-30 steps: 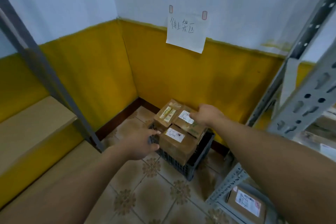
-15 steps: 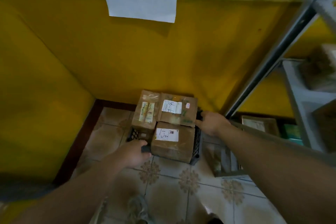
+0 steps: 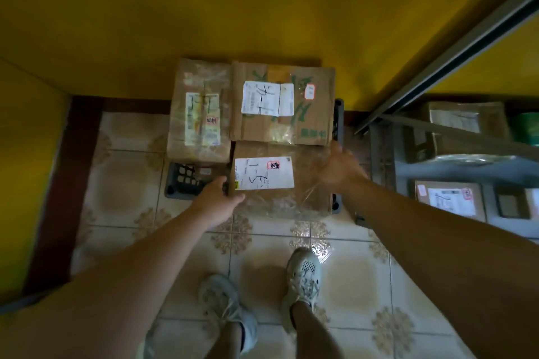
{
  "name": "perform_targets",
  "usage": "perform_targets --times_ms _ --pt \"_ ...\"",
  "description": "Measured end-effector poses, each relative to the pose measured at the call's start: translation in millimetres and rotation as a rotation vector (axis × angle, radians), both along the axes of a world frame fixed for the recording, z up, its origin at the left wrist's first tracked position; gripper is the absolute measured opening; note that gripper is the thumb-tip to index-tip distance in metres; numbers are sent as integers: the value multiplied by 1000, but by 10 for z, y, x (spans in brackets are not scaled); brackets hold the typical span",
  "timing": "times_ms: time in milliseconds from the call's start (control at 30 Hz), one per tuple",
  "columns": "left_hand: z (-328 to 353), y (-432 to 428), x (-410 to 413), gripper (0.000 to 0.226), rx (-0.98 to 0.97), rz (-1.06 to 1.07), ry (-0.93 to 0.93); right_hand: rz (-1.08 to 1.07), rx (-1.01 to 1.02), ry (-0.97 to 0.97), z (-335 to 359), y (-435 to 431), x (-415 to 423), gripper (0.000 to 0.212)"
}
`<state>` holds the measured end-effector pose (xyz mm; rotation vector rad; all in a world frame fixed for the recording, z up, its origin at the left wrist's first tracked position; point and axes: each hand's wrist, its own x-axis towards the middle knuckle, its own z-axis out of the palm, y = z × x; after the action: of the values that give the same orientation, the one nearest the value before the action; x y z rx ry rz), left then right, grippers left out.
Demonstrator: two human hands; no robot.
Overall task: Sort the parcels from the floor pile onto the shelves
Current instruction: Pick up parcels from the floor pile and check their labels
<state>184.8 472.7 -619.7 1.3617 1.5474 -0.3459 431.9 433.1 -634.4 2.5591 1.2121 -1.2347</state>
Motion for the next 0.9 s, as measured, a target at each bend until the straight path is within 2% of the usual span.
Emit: perform_targets --times_ms 100,233,367,433,533,733,833,900 --pt "-371 30 88 62 -77 208 -64 -197 -72 92 -347 -18 -35 89" --pt "-526 -34 156 62 -191 432 -130 -388 -70 229 -559 -125 -137 83" --pt "-566 -164 66 65 -238 563 -137 -425 -43 269 -524 -314 -159 74" --pt "-603 -224 10 63 -245 581 -119 -410 0 306 -509 -403 -175 69" --pt "-653 -259 -5 59 -232 538 -117 -375 55 286 -532 -454 -211 76" --pt "-731 -137 30 50 -150 554 -192 -455 66 224 -541 -550 -291 76" --pt "-722 -122 -4 56 -108 551 -187 -463 121 197 -493 -662 -382 71" --pt "-708 -137 -51 71 -133 526 -209 -443 160 198 -418 -682 -412 73"
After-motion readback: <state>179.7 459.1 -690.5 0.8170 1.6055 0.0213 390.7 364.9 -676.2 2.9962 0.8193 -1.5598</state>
